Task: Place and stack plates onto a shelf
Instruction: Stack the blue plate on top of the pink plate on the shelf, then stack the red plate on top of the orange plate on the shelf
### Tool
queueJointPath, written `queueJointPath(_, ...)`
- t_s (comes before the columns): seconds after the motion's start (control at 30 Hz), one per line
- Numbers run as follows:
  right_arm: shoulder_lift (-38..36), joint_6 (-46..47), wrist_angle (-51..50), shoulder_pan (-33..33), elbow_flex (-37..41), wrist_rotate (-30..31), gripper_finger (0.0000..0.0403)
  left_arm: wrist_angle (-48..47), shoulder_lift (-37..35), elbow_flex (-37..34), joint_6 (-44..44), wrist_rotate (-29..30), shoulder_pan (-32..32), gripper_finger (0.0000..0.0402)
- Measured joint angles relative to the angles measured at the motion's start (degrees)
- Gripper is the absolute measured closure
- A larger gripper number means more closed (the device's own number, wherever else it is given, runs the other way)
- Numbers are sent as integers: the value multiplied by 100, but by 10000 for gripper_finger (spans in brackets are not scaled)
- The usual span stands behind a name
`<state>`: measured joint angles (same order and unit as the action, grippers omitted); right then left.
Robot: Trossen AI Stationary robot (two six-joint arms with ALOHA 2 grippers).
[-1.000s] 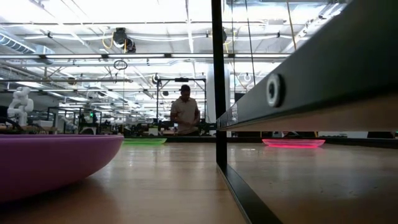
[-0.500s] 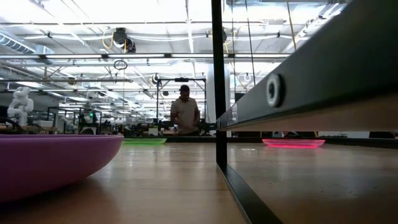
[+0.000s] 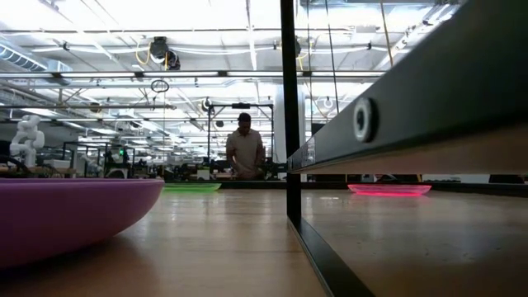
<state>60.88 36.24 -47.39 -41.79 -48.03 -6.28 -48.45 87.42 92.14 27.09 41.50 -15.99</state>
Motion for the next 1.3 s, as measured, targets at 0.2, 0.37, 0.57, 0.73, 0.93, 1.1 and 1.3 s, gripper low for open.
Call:
queueJointPath(0.2, -1, -54, -161, -1, 0, -134, 386, 0, 0, 0, -37, -2, -1, 126)
queueJointPath(0.37, 0, -48, -172, 1, 0, -134, 357, 0, 0, 0, -35, -2, 0, 126)
queueJointPath(0.57, 0, 130, -169, 1, 0, -135, 331, 0, 0, 0, -33, -2, 0, 126)
queueJointPath(0.73, -75, 484, -106, 1, -2, -149, 323, -1, 0, 0, -29, -2, 0, 126)
queueJointPath(0.93, -304, 1361, 159, 6, -4, -134, 324, 0, 0, 0, 46, -4, -2, 126)
queueJointPath(1.1, -399, 2281, 287, 10, -9, 360, 325, 0, 0, 0, 43, -4, 3, 126)
queueJointPath(1.3, -413, 3113, 419, 119, -11, 1209, 334, 0, 0, 0, -19, -7, 20, 126)
